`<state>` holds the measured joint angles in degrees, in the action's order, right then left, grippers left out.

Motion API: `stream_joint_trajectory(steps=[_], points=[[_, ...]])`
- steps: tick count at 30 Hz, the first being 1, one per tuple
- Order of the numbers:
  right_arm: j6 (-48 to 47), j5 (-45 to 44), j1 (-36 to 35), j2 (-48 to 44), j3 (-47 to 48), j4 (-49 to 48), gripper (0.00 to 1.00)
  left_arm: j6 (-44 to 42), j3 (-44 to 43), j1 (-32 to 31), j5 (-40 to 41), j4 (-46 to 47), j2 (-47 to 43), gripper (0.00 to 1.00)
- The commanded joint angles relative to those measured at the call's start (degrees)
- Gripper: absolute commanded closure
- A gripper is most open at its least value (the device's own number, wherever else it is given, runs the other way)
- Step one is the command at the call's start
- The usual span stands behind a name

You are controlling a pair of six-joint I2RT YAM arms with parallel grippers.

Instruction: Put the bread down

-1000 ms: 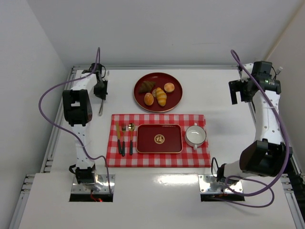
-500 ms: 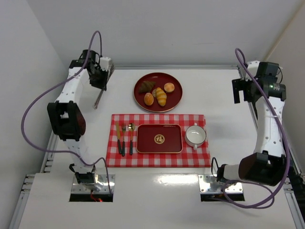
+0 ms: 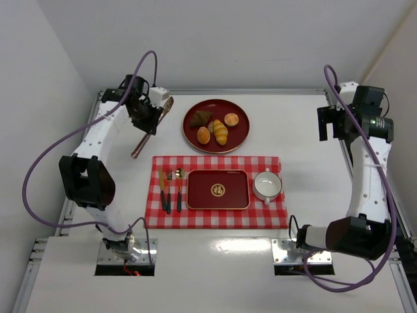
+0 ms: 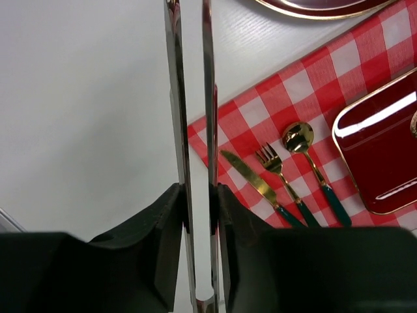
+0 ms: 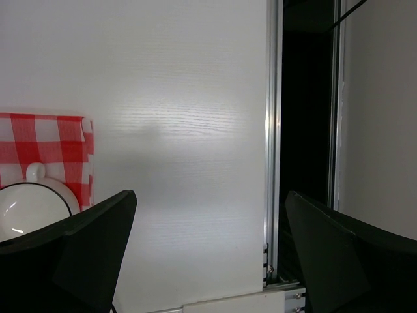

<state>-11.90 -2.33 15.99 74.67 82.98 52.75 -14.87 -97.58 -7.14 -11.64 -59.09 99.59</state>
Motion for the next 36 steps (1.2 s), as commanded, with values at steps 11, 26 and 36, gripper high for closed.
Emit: stream_joint_trajectory(steps=[11, 26, 36], points=[[1.44, 0.83, 0.71, -2.86, 1.04, -1.60, 0.02, 0.20, 0.64, -0.51, -2.42, -0.50, -7.83, 0.65], [1.44, 0.83, 0.71, -2.87, 2.10, -1.60, 0.02, 1.25, -1.56, -2.27, -3.48, -1.03, -7.31, 0.53], [1.44, 0.31, 0.71, -1.81, 2.62, -1.08, 0.02, 2.92, -2.18, -6.92, -4.35, -0.41, -4.32, 0.49]])
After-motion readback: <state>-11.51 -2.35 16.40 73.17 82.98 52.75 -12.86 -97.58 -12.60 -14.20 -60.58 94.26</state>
